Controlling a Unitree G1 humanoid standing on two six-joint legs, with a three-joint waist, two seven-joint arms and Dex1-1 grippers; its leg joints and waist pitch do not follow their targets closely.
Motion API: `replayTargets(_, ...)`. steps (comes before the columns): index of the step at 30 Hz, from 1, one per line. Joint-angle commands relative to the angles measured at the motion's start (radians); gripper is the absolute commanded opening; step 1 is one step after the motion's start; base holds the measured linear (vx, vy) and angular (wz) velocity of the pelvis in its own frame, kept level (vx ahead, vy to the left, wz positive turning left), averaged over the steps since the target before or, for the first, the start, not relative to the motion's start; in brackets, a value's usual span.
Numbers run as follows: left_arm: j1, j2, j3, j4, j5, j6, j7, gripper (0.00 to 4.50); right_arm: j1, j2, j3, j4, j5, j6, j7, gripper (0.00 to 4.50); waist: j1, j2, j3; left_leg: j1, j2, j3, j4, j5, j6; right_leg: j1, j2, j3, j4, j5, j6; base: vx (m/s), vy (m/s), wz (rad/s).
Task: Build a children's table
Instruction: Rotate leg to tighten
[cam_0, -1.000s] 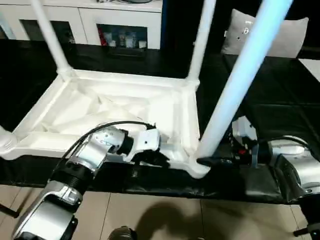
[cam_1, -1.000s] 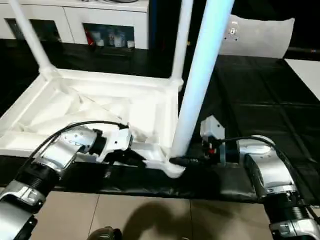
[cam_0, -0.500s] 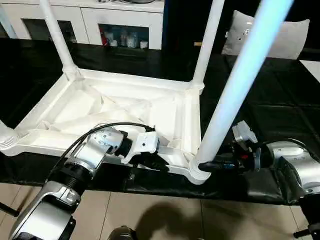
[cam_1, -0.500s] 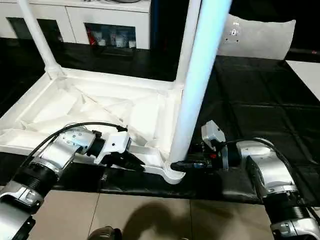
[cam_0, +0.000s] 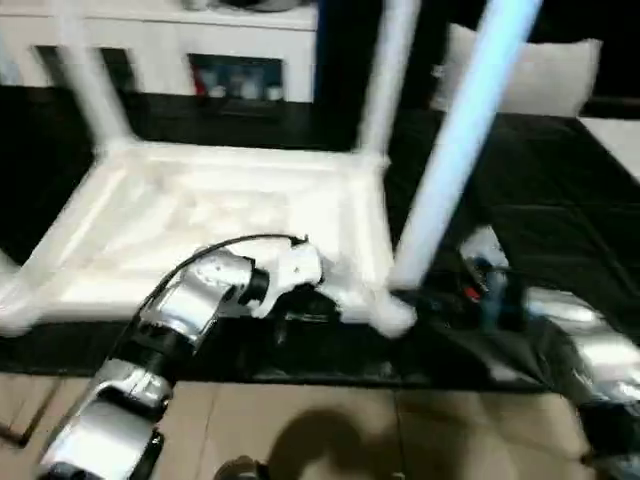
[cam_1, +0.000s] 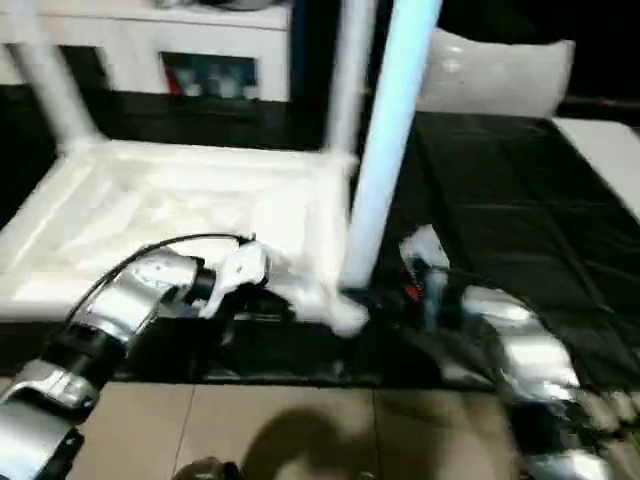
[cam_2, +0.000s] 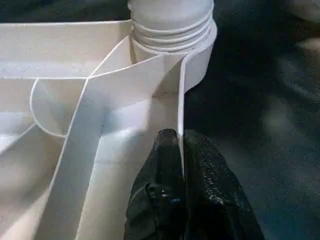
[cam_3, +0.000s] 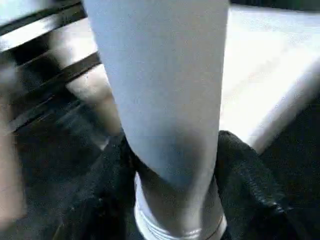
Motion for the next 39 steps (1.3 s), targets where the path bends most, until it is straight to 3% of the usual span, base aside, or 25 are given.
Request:
replayTargets(1, -0.041, -0.11, -0.006, -0.027, -0.036, 0.025, 0.104, 0.0, -0.016, 0.088, 0.051, 0.04, -0.025, 0.046, -0.152, 1.93, -0.004, -0.013, -0.058, 0.028, 0.029, -0.032, -0.086, -0.375, -0.061, 0.021, -0.048, 0.012, -0.099, -0.444, -0.151, 0.0, 0.0, 0.0)
replayTargets(5, -0.078, -0.184, 0.036, 0.021, -0.02, 0.062, 0.271, 0.0, -0.024, 0.187, 0.018, 0.027, -0.055, 0.083, -0.366, 1.93, -0.011, -0.013, -0.06, 0.031, 0.026, -0.025, -0.083, -0.342, -0.029, 0.019, -0.041, 0.018, -0.103, -0.347, -0.163, 0.0, 0.0, 0.0)
replayTargets(7, -0.102, -0.23, 0.059, 0.05, -0.004, 0.068, 0.382, 0.0, -0.028, 0.237, 0.005, 0.044, -0.102, 0.038, -0.494, 1.93, -0.01, -0.01, -0.063, 0.029, 0.028, -0.022, -0.083, -0.31, -0.018, 0.021, -0.039, 0.019, -0.098, -0.279, -0.171, 0.0, 0.0, 0.0)
replayTargets(8, -0.106, -0.238, 0.063, 0.054, -0.002, 0.068, 0.4, 0.0, -0.03, 0.243, 0.002, 0.051, -0.112, 0.022, -0.515, 1.93, -0.01, -0.011, -0.063, 0.029, 0.027, -0.022, -0.082, -0.304, -0.018, 0.021, -0.038, 0.019, -0.097, -0.268, -0.172, 0.0, 0.0, 0.0)
replayTargets(10, -0.108, -0.245, 0.064, 0.055, 0.005, 0.066, 0.412, 0.0, -0.035, 0.251, -0.004, 0.062, -0.129, 0.01, -0.537, 2.48, -0.008, -0.012, -0.066, 0.027, 0.025, -0.019, -0.079, -0.271, 0.001, 0.028, -0.039, 0.019, -0.094, -0.215, -0.18, 0.0, 0.0, 0.0)
replayTargets(13, -0.106, -0.253, 0.053, 0.048, 0.023, 0.068, 0.422, 0.0, -0.036, 0.264, -0.01, 0.059, -0.146, -0.022, -0.561, 2.75, -0.005, -0.009, -0.068, 0.022, 0.024, -0.018, -0.075, -0.217, 0.029, 0.033, -0.039, 0.019, -0.089, -0.148, -0.185, 0.0, 0.0, 0.0)
replayTargets(16, -0.094, -0.241, 0.035, 0.04, 0.031, 0.048, 0.39, 0.0, -0.021, 0.256, -0.012, 0.028, -0.134, -0.039, -0.549, 2.96, -0.002, -0.009, -0.066, 0.022, 0.025, -0.017, -0.076, -0.212, 0.045, 0.034, -0.038, 0.018, -0.09, -0.134, -0.191, 0.0, 0.0, 0.0)
replayTargets(21, -0.073, -0.199, 0.024, 0.04, 0.036, 0.013, 0.34, 0.0, 0.005, 0.183, -0.017, -0.005, -0.114, -0.121, -0.434, 3.46, 0.002, -0.01, -0.064, 0.023, 0.027, -0.018, -0.078, -0.239, 0.043, 0.036, -0.038, 0.018, -0.094, -0.162, -0.184, 0.0, 0.0, 0.0)
replayTargets(25, -0.046, -0.148, 0.008, 0.03, 0.03, -0.038, 0.253, 0.0, 0.044, 0.051, 0.014, -0.042, -0.099, -0.165, -0.22, 3.74, 0.011, -0.013, -0.062, 0.02, 0.028, -0.016, -0.075, -0.231, 0.064, 0.039, -0.039, 0.019, -0.094, -0.16, -0.182, 0.0, 0.0, 0.0)
replayTargets(28, -0.026, -0.109, -0.009, 0.018, 0.017, -0.082, 0.159, 0.0, 0.052, -0.031, 0.003, -0.041, -0.083, -0.178, -0.122, 3.94, 0.011, -0.015, -0.061, 0.02, 0.029, -0.017, -0.075, -0.235, 0.062, 0.039, -0.04, 0.017, -0.095, -0.188, -0.187, 0.0, 0.0, 0.0)
replayTargets(30, -0.019, -0.095, -0.014, 0.011, 0.011, -0.082, 0.128, 0.0, 0.051, -0.059, -0.002, -0.037, -0.075, -0.183, -0.084, 3.94, 0.014, -0.013, -0.06, 0.022, 0.032, -0.017, -0.075, -0.241, 0.062, 0.037, -0.04, 0.018, -0.095, -0.194, -0.194, 0.0, 0.0, 0.0)
replayTargets(32, 0.006, -0.047, -0.036, -0.011, -0.022, -0.149, -0.016, 0.0, 0.048, -0.153, 0.002, -0.02, -0.059, -0.268, 0.061, 3.94, 0.018, -0.014, -0.061, 0.023, 0.034, -0.017, -0.075, -0.241, 0.063, 0.036, -0.042, 0.018, -0.093, -0.192, -0.199, 0.0, 0.0, 0.0)
replayTargets(34, 0.011, -0.037, -0.041, -0.016, -0.028, -0.165, -0.045, 0.0, 0.049, -0.17, 0.004, -0.021, -0.046, -0.278, 0.099, 3.94, 0.021, -0.012, -0.06, 0.027, 0.035, -0.015, -0.074, -0.252, 0.07, 0.032, -0.04, 0.02, -0.093, -0.186, -0.207, 0.0, 0.0, 0.0)
replayTargets(35, 0.007, -0.01, -0.058, -0.005, -0.023, -0.196, -0.097, 0.0, 0.062, -0.215, 0.015, -0.035, -0.014, -0.284, 0.216, 3.94, 0.022, -0.012, -0.061, 0.026, 0.035, -0.016, -0.074, -0.263, 0.078, 0.034, -0.04, 0.017, -0.092, -0.183, -0.216, 0.0, 0.0, 0.0)
replayTargets(39, -0.008, 0.013, -0.067, 0.015, -0.019, -0.225, -0.151, 0.0, 0.07, -0.258, 0.032, -0.035, 0.012, -0.279, 0.335, 3.94, 0.028, -0.015, -0.061, 0.025, 0.04, -0.015, -0.074, -0.247, 0.086, 0.036, -0.043, 0.016, -0.087, -0.167, -0.229, 0.0, 0.0, 0.0)
